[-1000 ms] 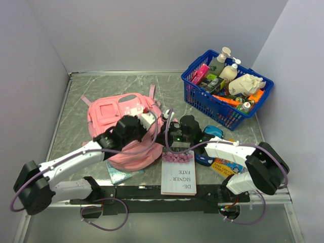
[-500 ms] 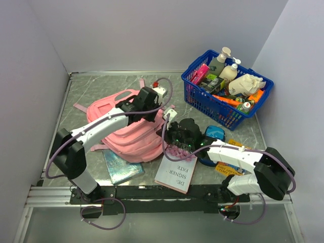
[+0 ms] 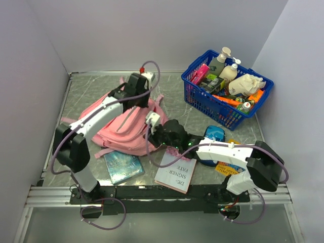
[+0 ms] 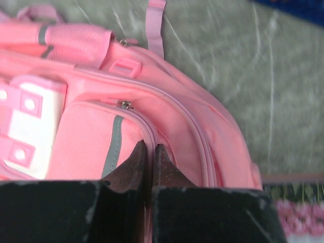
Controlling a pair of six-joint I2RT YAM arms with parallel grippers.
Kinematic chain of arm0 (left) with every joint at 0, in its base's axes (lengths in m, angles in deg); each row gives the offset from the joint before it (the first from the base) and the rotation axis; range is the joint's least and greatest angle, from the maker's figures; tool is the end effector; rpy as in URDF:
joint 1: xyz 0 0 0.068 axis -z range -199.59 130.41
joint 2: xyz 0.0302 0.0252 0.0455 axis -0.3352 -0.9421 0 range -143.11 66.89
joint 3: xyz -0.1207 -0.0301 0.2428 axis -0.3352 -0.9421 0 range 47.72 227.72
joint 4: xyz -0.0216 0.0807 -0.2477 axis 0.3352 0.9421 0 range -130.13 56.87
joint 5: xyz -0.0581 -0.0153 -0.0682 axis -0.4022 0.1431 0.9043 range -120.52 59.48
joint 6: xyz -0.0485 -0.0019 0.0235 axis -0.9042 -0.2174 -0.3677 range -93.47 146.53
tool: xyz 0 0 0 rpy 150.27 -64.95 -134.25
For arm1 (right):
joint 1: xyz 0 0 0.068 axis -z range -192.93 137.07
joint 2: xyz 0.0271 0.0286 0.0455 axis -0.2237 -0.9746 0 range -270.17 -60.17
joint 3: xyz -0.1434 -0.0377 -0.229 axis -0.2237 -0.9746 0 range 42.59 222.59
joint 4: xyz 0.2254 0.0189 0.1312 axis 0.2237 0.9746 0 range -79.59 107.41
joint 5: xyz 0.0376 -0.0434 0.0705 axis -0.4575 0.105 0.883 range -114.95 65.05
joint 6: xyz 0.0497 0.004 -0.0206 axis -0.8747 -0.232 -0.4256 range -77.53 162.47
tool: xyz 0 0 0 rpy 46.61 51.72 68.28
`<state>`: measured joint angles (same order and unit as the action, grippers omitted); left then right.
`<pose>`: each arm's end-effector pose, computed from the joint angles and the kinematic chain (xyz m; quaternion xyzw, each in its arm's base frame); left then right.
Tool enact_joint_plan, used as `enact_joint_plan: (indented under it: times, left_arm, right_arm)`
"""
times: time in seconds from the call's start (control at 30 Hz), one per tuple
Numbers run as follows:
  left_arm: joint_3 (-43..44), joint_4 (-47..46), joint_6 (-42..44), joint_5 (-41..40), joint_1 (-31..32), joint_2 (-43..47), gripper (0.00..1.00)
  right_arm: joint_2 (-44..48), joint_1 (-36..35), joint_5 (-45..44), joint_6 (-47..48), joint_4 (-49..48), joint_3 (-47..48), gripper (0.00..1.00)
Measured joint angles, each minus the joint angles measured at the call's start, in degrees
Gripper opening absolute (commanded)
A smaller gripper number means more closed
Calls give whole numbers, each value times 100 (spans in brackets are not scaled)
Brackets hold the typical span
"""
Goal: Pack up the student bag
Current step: Unzip the student bag at the center of the board.
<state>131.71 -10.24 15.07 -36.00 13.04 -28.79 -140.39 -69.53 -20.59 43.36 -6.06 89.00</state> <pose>0.3219 -0.2020 0.3128 0.1480 0.8991 -0.1134 0.3961 0.1720 0.2660 0.2545 -0.4069 0.6950 0.3037 0.5091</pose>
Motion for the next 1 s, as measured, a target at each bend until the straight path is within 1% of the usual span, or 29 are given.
enact_joint_plan:
  times: [0.1,0.2,0.4,0.57,0.77,0.8,0.87,1.0]
  left_arm:
    - [612,26,-33,-133,-256,-400,1]
    - [946,151,-79,-214,-400,-640,1]
    - [1093,262,-136,-168,-426,-807,1]
    - [1178,304,-160,-81,-448,-841,1]
    - [1362,437,-179,90,-498,-890,1]
    - [1377,431,-181,125,-507,-898,1]
    - [1375,404,-179,210,-518,-905,1]
    - [1370,249,-114,459,-520,-903,1]
  right_arm:
    - [-210,-286,57,55,201,262,0]
    - [-426,-367,-9,94,339,487,0]
    - [-708,-476,-20,138,514,752,0]
    - [-1338,-516,216,133,529,1222,1]
    - [-2044,-529,417,120,601,2011,14]
    - [-2124,-527,424,116,636,2142,21]
    - [-2218,-527,450,92,713,2341,31]
    - [-2173,-501,518,-105,802,2312,41]
